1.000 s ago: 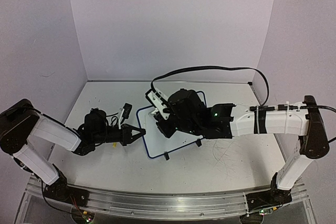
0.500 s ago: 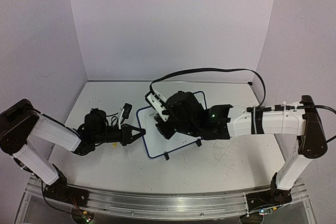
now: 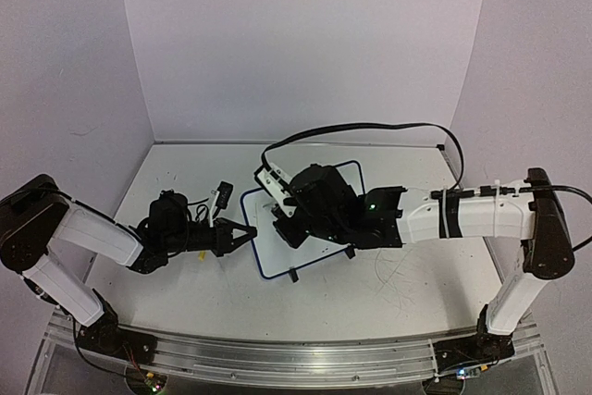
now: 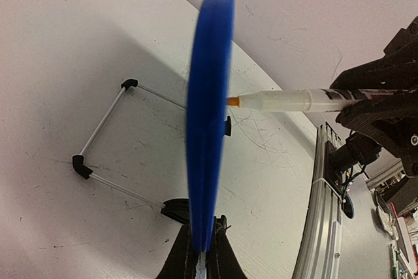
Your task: Write a sentence on the whiteboard
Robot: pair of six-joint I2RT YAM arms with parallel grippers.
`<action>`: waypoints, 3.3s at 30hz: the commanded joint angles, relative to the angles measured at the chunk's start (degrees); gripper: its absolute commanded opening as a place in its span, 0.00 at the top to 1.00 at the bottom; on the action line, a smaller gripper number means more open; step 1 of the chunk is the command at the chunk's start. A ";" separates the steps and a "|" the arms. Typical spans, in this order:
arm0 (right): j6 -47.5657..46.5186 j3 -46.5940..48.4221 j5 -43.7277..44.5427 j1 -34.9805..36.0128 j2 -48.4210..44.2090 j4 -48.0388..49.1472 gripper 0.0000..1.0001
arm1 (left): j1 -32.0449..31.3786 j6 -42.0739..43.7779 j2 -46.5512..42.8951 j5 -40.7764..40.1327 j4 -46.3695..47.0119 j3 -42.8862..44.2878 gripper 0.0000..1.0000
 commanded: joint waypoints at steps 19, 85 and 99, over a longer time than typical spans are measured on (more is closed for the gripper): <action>2.67 2.24 -3.69 0.54 3.09 -1.46 1.00 | -0.60 1.44 -0.95 -0.61 -1.98 1.76 1.00; -1.32 -2.19 -4.39 -1.56 -7.39 2.11 1.00 | -0.78 2.48 -1.49 -2.15 -3.89 1.28 1.00; -0.33 -3.97 -6.37 -1.58 -6.13 2.96 1.00 | -1.30 2.76 -1.49 -2.85 -4.81 1.82 1.00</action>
